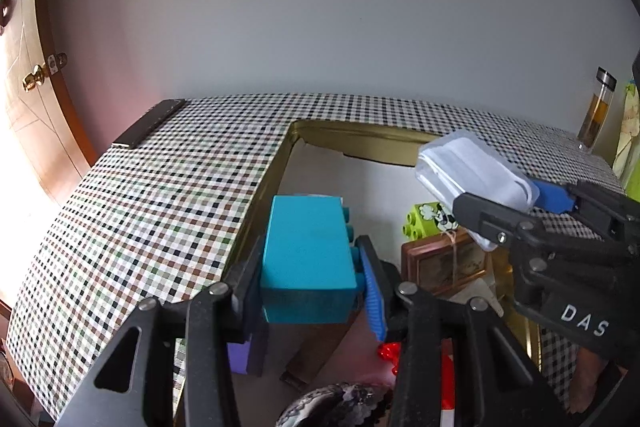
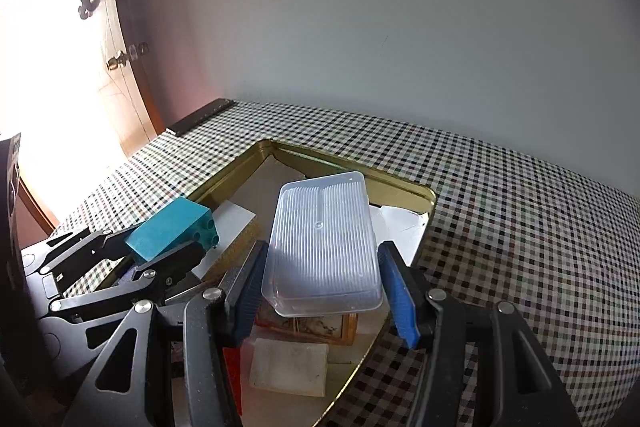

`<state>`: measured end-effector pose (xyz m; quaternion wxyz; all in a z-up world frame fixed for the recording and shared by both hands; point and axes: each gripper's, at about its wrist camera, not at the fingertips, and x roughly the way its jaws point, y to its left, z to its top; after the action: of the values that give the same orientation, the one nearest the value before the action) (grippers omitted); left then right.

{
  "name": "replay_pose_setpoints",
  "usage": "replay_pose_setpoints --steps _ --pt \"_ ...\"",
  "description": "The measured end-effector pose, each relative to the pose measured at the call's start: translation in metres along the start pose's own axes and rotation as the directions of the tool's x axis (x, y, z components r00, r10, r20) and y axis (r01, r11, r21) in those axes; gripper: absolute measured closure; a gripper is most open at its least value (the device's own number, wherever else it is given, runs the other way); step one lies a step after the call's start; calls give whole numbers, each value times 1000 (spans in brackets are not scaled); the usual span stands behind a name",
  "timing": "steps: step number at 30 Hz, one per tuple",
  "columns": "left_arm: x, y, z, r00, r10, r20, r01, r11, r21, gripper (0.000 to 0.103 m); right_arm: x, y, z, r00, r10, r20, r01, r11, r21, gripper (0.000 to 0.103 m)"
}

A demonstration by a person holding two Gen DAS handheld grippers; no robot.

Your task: Organize rigid objects

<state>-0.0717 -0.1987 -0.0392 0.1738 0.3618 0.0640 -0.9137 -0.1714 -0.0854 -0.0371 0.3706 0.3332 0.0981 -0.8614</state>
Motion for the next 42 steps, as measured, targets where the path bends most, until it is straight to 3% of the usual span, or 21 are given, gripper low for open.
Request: replay_pose_setpoints --steps 9,11,14,16,19,28,42 --pt "0 -2 -2 1000 7 1 -7 1000 13 61 6 1 -2 1000 13 -13 -12 1000 6 44" --pt "-2 -2 -2 1000 9 7 -9 1000 19 59 5 1 -3 1000 18 -10 -18 1000 8 39" --pt "-6 -2 -3 1000 1 18 -2 1000 21 40 2 0 -4 1000 21 -1 -21 1000 18 29" --pt "-10 -3 -4 999 -3 33 2 1000 24 20 0 -2 -4 1000 23 3 -23 999 28 24" --pt "-18 -5 -3 998 -4 63 2 999 38 4 -7 -5 -6 1000 19 21 -19 999 44 20" --pt "-40 -1 -3 996 3 90 -6 1000 29 1 -34 -18 -9 996 -9 90 -1 994 110 10" --pt "-51 13 -8 994 62 94 -62 998 -3 1 -52 -6 -14 994 6 109 -14 997 76 9"
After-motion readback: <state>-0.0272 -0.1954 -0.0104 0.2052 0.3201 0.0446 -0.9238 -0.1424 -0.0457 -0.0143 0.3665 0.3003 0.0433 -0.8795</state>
